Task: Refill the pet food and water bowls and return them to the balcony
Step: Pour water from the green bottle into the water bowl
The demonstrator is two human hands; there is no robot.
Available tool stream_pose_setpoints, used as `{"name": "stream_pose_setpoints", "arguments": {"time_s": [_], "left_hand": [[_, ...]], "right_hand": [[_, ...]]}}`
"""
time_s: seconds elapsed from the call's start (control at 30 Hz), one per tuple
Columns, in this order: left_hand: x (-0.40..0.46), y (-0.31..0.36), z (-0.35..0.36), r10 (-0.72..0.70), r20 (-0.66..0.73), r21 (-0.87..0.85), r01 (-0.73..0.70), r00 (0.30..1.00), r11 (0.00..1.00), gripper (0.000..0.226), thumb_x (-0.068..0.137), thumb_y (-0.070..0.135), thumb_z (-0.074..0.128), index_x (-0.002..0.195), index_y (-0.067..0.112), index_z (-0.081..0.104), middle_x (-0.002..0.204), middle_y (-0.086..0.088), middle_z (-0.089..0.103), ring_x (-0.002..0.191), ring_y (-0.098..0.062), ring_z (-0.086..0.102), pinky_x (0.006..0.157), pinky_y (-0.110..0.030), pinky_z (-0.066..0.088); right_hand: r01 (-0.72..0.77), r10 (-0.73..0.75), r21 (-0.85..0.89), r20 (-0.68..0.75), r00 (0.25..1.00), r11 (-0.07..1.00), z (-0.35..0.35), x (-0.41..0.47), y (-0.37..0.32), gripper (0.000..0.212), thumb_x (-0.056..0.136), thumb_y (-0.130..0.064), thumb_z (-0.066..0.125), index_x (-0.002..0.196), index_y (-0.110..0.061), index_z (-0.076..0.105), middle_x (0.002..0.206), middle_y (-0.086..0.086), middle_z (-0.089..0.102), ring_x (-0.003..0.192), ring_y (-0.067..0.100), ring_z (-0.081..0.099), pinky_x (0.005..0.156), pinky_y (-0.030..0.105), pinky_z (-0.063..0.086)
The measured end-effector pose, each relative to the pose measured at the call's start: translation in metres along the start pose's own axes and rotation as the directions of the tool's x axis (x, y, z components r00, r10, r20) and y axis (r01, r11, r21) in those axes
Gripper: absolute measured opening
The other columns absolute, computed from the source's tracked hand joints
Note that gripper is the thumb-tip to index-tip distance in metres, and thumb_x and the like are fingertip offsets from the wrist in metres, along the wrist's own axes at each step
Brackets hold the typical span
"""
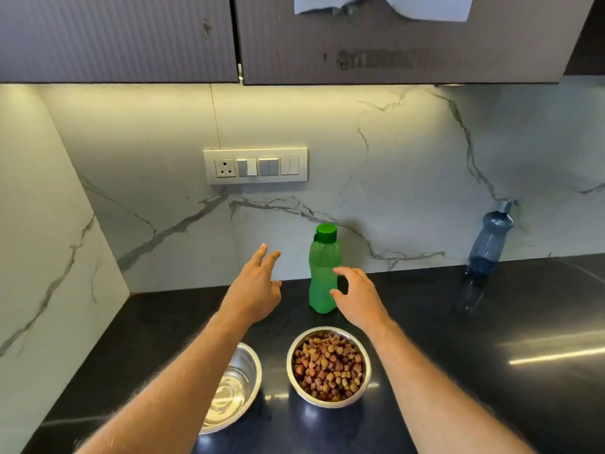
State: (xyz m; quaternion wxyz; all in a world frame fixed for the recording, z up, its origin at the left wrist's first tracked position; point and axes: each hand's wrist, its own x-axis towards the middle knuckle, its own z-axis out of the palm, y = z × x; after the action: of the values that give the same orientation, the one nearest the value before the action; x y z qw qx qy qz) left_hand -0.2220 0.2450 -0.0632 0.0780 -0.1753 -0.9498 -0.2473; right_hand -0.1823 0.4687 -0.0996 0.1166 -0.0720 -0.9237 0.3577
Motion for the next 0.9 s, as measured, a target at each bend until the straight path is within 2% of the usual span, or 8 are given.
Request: {"name": "stream_pose_setpoints", "arguments": {"time_s": [0.17, 0.37, 0.43, 0.53, 0.63, 0.73, 0.83, 0.9], "left_hand": [[0.034, 0.018, 0.023, 0.002, 0.036, -0.003, -0.002, 0.999, 1.000, 0.073, 0.098, 0.024, 0.059, 0.158, 0.032, 0.019, 0.169, 0.003, 0.006, 0.152, -0.023, 0.021, 0.118, -0.043, 0.029], [0.076, 0.035, 0.043, 0.043, 0.046, -0.078, -0.039, 0.998, 0.996, 0.075, 0.097, 0.023, 0.061, 0.159, 0.027, 0.018, 0.168, 0.000, 0.013, 0.153, -0.020, 0.018, 0.120, -0.036, 0.022], [0.092, 0.039, 0.047, 0.054, 0.049, -0.116, -0.048, 0.997, 0.992, 0.076, 0.096, 0.022, 0.062, 0.159, 0.025, 0.019, 0.168, -0.002, 0.015, 0.153, -0.020, 0.017, 0.121, -0.036, 0.021], [0.120, 0.045, 0.053, 0.049, 0.044, -0.179, -0.040, 0.998, 0.983, 0.078, 0.096, 0.023, 0.064, 0.159, 0.022, 0.019, 0.167, -0.002, 0.017, 0.153, -0.018, 0.016, 0.121, -0.035, 0.020], [0.144, 0.048, 0.056, 0.046, 0.051, -0.219, -0.034, 0.998, 0.975, 0.080, 0.094, 0.025, 0.067, 0.159, 0.020, 0.020, 0.165, -0.003, 0.023, 0.151, -0.020, 0.023, 0.120, -0.033, 0.022], [0.161, 0.049, 0.062, 0.015, 0.072, -0.255, 0.004, 0.997, 0.967, 0.081, 0.092, 0.030, 0.071, 0.157, 0.019, 0.025, 0.161, -0.003, 0.033, 0.147, -0.021, 0.032, 0.116, -0.031, 0.028], [0.168, 0.050, 0.066, -0.033, 0.148, -0.351, 0.084, 0.988, 0.933, 0.090, 0.082, 0.038, 0.081, 0.155, 0.020, 0.032, 0.151, -0.006, 0.049, 0.136, -0.022, 0.047, 0.107, -0.030, 0.041], [0.166, 0.049, 0.066, -0.073, 0.149, -0.412, 0.129, 0.986, 0.902, 0.095, 0.077, 0.037, 0.085, 0.155, 0.019, 0.034, 0.147, -0.006, 0.052, 0.133, -0.023, 0.050, 0.102, -0.027, 0.043]], "right_hand": [[-0.019, 0.017, 0.077, 0.023, 1.000, 0.997, 0.005, 0.038, 0.018, 0.071, 0.092, -0.029, 0.077, 0.153, -0.026, 0.040, 0.155, -0.001, 0.041, 0.141, 0.022, 0.044, 0.113, 0.042, 0.041], [0.005, -0.019, 0.229, 0.062, 0.998, 0.974, 0.023, 0.076, 0.035, 0.116, 0.076, -0.032, 0.091, 0.162, -0.030, 0.012, 0.165, -0.001, 0.021, 0.150, 0.023, 0.031, 0.119, 0.051, 0.037], [-0.046, 0.028, 0.285, 0.066, 0.997, 0.957, 0.030, 0.089, 0.040, 0.132, 0.072, -0.032, 0.094, 0.163, -0.032, -0.002, 0.170, 0.001, 0.010, 0.154, 0.026, 0.023, 0.120, 0.055, 0.035], [-0.127, 0.080, 0.397, 0.133, 0.988, 0.909, 0.043, 0.107, 0.048, 0.143, 0.068, -0.030, 0.096, 0.162, -0.035, -0.011, 0.169, 0.005, 0.021, 0.150, 0.030, 0.033, 0.117, 0.056, 0.038], [-0.153, 0.091, 0.453, 0.155, 0.984, 0.878, 0.057, 0.123, 0.054, 0.142, 0.067, -0.024, 0.097, 0.162, -0.033, -0.009, 0.153, 0.003, 0.048, 0.136, 0.025, 0.051, 0.111, 0.049, 0.045], [-0.153, 0.102, 0.467, 0.133, 0.986, 0.871, 0.068, 0.136, 0.061, 0.134, 0.066, -0.022, 0.097, 0.162, -0.031, 0.003, 0.134, -0.004, 0.061, 0.120, 0.021, 0.061, 0.097, 0.040, 0.052], [-0.152, 0.120, 0.461, 0.099, 0.988, 0.874, 0.071, 0.144, 0.067, 0.095, 0.059, -0.023, 0.100, 0.134, -0.037, 0.043, 0.113, -0.013, 0.069, 0.104, 0.013, 0.068, 0.074, 0.024, 0.052], [-0.144, 0.111, 0.455, 0.098, 0.989, 0.879, 0.068, 0.145, 0.064, 0.085, 0.055, -0.024, 0.101, 0.119, -0.041, 0.048, 0.106, -0.014, 0.069, 0.097, 0.007, 0.069, 0.066, 0.017, 0.050]]}}
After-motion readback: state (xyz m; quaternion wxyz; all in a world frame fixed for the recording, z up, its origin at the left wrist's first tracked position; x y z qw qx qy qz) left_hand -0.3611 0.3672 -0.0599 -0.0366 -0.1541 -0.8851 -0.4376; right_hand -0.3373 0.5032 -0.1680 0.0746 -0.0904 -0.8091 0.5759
